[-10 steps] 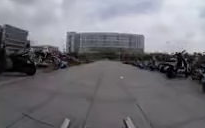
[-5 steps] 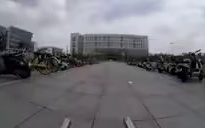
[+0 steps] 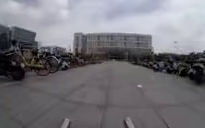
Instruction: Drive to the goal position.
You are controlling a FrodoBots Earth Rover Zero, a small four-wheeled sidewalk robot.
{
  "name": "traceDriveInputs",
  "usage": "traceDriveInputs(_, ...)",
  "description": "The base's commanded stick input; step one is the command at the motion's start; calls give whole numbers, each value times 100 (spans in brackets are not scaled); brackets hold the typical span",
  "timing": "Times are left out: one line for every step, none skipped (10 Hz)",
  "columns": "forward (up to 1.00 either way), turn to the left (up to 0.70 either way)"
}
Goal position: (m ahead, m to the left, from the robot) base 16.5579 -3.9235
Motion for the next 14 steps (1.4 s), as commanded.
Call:
traceDriveInputs(100, 0)
traceDriveInputs(100, 0)
traceDriveInputs(100, 0)
traceDriveInputs(100, 0)
traceDriveInputs(100, 0)
traceDriveInputs(100, -5)
traceDriveInputs(100, -34)
traceDriveInputs(100, -40)
traceDriveInputs(100, -40)
traceDriveInputs(100, -40)
traceDriveInputs(100, -40)
traceDriveInputs(100, -40)
traceDriveInputs(100, -40)
traceDriveInputs(100, -40)
